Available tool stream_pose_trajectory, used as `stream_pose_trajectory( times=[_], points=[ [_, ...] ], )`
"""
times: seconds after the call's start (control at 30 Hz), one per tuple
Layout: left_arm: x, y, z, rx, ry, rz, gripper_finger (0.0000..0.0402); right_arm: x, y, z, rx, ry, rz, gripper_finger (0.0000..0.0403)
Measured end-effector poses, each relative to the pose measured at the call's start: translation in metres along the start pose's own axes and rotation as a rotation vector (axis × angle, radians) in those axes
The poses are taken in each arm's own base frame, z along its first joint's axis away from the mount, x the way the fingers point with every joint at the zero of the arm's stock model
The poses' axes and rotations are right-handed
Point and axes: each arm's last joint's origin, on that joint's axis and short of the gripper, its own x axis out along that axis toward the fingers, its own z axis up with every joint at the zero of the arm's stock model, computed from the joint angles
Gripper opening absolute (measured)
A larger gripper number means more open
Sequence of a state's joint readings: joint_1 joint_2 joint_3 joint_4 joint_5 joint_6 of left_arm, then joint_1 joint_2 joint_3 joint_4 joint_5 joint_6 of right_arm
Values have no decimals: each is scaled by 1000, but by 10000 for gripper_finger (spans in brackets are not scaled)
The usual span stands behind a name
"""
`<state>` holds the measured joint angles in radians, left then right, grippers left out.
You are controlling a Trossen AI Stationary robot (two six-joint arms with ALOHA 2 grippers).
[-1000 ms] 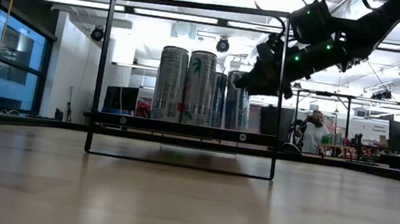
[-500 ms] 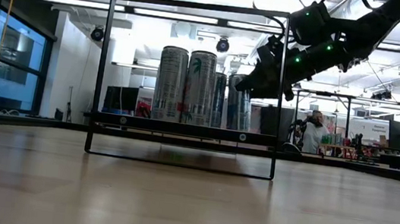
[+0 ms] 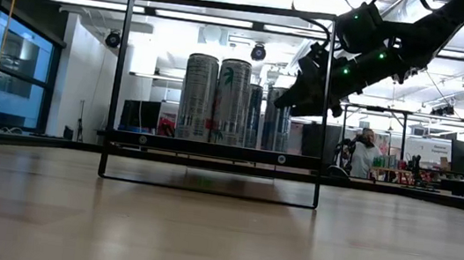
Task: Place canned beverage on shelf
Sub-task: Put the blue soda can on the shelf aligned with the other blue soda can, then adjust the blue soda cans on the shelf
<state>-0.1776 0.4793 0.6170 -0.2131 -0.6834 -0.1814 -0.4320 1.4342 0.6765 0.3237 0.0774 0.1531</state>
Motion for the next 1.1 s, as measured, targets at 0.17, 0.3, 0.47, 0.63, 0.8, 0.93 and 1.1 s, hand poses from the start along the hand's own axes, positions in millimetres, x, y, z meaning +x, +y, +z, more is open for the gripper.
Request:
stream_pose_trajectory(
  times=[0.17,0.3,0.47,0.63,0.8,0.93,1.1],
  points=[
    [0,0,0,0,0,0,0,0,0,0,2,0,-6,260],
    [0,0,0,0,0,0,0,0,0,0,0,-1,-7,261],
    [0,0,0,1,0,0,0,0,0,2,4,-20,-4,269],
    [0,0,0,1,0,0,0,0,0,4,7,-40,2,301],
    [0,0,0,1,0,0,0,0,1,4,6,-38,11,338],
    [0,0,0,1,0,0,0,-2,1,4,5,-31,11,359],
    [0,0,0,23,0,1,0,-12,0,8,-64,-24,9,365]
  ],
)
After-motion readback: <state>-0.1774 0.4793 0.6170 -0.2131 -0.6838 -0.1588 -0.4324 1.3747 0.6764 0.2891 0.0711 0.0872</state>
